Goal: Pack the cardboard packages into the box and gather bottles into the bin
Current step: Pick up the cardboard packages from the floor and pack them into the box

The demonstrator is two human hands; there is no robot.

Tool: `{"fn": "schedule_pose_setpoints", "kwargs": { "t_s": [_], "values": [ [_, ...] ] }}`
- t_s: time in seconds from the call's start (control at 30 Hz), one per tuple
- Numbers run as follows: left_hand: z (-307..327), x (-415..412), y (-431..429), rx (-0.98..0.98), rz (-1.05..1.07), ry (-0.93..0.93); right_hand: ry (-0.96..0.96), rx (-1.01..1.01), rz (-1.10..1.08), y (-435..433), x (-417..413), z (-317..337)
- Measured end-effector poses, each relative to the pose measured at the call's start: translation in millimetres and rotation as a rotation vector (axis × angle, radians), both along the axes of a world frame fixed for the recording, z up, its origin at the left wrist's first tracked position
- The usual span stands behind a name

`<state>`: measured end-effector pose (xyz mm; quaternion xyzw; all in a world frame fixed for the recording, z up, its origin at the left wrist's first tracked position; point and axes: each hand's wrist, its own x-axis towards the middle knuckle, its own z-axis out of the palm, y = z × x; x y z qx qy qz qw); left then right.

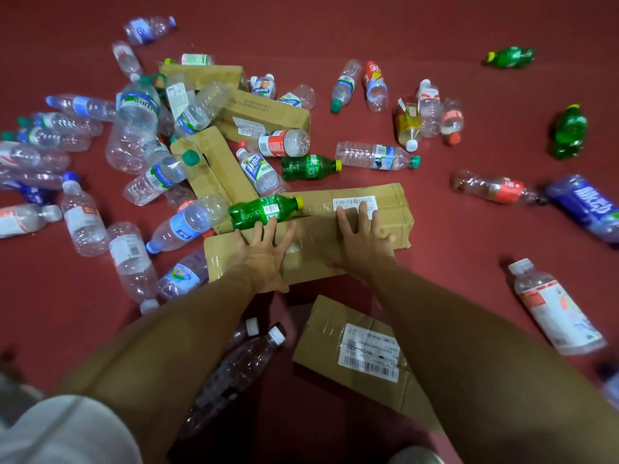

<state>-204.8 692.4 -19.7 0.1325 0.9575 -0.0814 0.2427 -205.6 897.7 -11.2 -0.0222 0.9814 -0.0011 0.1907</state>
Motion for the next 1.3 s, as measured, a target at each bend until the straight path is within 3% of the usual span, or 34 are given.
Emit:
{"fn": "schedule_pose_setpoints", "kwargs": {
  "t_s": [0.27,0.4,0.63,0.87,1.03,1.3],
  "values": [
    [-5.8,5.4,3.6,0.071,0.017,0.083,-0.039,-0.068,-0.108,7.5,13.7,4.3],
    [-3.2,-1.8,23.1,0.156,0.042,0.076,-0.08,-0.198,-0.215,32.3,30.8,8.7],
    [14.0,-6.9,70.0,0.203,-0.063,0.068,-0.168,-0.29,-0.361,83.4,84.2,14.3],
    [4.4,-2.2,60.9,0.198,-0.038,0.113,-0.476,-0.264,-0.084,73.9,121.2,-2.5],
    [7.2,0.3,48.2,0.217,-0.001,0.084,-0.546,-0.195,0.029,47.3,119.0,-9.8],
    [4.6,-2.8,46.7,0.205,0.014,0.068,-0.483,-0.142,0.163,25.7,128.8,-21.7]
  ]
}}
